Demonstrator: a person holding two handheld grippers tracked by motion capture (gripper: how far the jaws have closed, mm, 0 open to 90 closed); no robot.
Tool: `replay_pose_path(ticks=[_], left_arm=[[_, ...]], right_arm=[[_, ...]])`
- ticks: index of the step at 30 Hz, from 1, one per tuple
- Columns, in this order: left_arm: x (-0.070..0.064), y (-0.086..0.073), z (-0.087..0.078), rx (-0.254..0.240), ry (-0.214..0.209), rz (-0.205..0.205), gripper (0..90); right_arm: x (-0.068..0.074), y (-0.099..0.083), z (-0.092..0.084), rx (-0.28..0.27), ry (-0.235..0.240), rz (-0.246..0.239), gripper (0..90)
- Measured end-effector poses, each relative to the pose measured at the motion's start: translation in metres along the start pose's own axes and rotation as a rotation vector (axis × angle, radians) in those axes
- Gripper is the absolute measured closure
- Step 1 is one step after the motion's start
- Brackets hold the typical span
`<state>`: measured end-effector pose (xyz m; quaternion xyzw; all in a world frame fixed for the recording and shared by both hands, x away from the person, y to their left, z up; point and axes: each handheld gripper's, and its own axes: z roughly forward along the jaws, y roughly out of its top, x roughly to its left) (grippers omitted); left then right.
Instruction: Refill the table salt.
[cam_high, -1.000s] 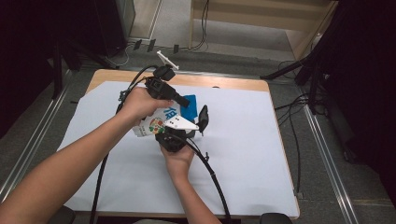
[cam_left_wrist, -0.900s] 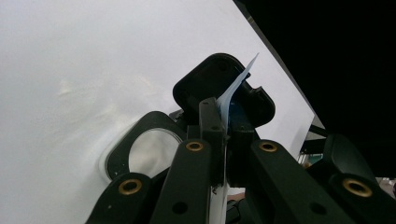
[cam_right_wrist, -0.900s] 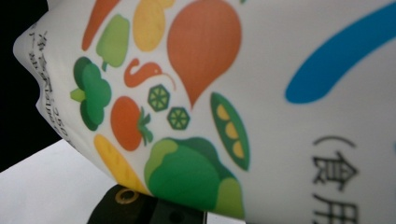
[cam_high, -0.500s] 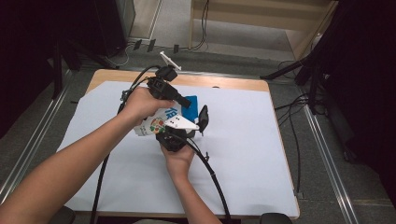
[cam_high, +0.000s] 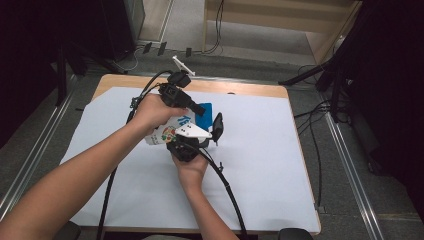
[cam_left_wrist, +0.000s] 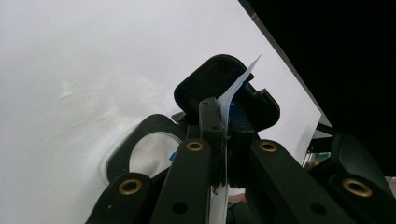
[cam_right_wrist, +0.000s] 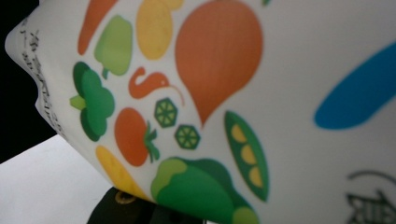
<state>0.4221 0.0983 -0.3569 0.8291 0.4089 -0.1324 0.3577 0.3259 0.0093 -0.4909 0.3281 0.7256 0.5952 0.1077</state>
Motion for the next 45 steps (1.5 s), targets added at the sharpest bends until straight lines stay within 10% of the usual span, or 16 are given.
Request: replay_pose_path(ticks=[45], left_arm=[[-0.0024,0.0029,0.0046,0.027,0.019,0.009,89.2]], right_arm=[[0.0038,-0.0024,0.0001,-0.013,0.017,0.032,90.0]])
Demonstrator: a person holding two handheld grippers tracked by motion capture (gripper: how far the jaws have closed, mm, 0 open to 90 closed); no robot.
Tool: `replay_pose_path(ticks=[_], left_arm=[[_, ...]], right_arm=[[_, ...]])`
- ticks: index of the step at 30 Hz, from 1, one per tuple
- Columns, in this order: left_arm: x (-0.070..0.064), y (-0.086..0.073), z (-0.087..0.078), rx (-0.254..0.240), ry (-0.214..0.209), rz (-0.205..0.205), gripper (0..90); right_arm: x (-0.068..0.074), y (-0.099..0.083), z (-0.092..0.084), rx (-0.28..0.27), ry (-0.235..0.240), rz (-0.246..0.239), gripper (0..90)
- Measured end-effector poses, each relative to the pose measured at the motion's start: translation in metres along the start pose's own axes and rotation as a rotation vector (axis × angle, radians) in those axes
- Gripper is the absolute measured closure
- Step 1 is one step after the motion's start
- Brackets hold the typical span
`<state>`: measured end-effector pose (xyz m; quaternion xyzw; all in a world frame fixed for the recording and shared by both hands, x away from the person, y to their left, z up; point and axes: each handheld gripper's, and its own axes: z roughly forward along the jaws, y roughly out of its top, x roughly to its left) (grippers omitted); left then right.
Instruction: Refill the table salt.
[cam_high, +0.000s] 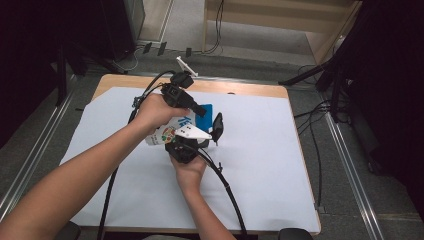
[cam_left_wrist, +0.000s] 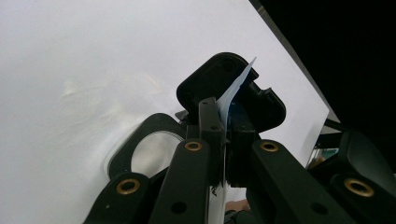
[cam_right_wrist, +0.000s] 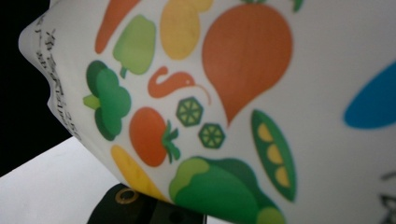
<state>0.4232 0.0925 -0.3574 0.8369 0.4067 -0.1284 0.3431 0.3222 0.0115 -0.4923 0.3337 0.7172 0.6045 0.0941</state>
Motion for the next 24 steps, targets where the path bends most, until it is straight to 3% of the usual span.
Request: replay_pose_path(ticks=[24], left_arm=[[-0.0016,0.0024,0.0047,0.0,0.003,-0.013,89.2]], right_arm=[[-0.0014,-0.0007,0.0006,0.008,0.015,-0.003,90.0]])
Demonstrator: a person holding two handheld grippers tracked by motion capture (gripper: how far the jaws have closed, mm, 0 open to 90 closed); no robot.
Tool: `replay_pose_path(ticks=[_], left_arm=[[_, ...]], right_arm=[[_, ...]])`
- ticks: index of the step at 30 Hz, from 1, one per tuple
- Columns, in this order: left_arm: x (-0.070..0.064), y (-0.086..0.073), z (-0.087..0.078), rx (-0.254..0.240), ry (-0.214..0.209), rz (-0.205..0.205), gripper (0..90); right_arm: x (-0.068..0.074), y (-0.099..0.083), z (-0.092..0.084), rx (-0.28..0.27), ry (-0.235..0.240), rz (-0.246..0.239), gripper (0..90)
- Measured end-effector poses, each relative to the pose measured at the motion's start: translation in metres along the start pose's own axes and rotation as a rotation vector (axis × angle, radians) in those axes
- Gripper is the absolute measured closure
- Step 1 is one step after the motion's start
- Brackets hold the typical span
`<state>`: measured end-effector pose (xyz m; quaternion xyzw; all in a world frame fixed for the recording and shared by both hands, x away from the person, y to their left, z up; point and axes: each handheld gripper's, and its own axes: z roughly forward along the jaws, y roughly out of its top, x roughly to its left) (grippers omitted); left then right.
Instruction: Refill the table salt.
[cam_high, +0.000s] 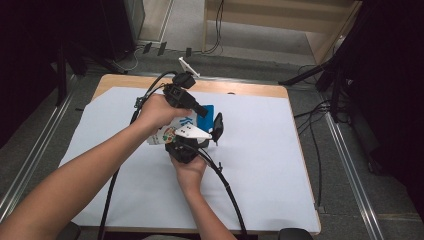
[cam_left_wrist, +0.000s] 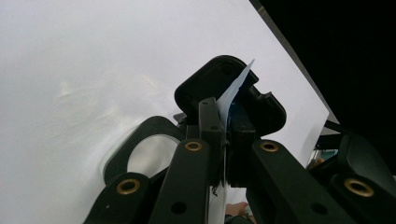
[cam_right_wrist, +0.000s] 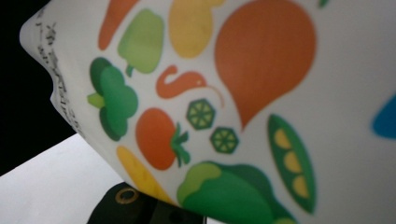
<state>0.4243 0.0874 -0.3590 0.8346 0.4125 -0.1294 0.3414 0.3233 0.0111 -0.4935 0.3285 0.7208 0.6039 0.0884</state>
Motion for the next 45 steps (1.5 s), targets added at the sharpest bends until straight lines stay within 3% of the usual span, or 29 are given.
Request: replay_pose_path(ticks=[45], left_arm=[[0.0004,0.0008,0.0004,-0.001,-0.012,0.0,89.1]], right_arm=[[0.0063,-0.001,0.0017,0.019,0.003,-0.008,90.0]])
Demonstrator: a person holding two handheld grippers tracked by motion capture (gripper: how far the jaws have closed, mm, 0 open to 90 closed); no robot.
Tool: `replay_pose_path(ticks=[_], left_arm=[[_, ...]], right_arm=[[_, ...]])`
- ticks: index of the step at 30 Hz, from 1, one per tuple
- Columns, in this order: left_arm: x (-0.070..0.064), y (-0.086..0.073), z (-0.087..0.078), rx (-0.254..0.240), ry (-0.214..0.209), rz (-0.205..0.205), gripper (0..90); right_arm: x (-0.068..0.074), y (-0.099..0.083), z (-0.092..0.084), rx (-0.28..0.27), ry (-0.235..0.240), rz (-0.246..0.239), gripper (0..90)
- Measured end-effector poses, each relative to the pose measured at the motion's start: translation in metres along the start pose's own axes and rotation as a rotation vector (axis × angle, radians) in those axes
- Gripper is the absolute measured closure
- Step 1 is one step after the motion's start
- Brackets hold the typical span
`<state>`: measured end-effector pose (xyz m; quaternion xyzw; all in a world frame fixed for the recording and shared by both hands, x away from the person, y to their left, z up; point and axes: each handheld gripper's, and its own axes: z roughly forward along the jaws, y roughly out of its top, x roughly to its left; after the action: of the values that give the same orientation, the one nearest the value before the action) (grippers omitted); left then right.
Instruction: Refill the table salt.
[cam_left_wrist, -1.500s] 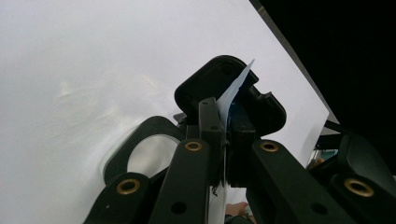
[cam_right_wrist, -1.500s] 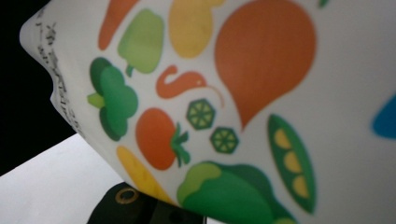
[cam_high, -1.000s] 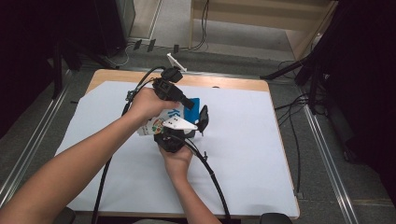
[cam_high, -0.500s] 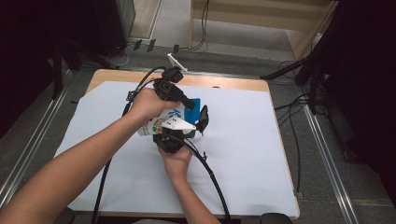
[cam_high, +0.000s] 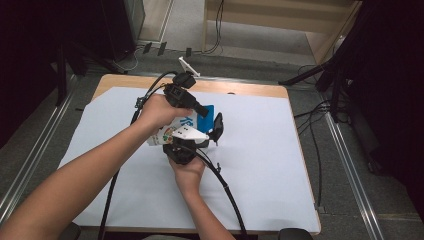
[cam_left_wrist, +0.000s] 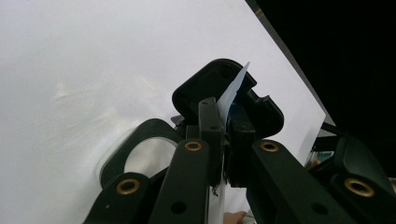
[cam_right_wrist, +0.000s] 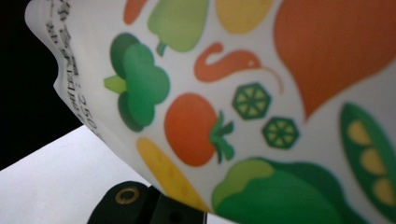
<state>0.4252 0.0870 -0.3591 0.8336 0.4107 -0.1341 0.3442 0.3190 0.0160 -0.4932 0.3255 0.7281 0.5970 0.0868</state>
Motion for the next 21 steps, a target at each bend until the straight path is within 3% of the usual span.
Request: replay_pose_path(ticks=[21], left_arm=[[0.0008,0.0004,0.0002,-0.003,-0.005,-0.004,89.2]], right_arm=[[0.0011,0.0006,-0.0001,0.005,-0.004,0.005,90.0]])
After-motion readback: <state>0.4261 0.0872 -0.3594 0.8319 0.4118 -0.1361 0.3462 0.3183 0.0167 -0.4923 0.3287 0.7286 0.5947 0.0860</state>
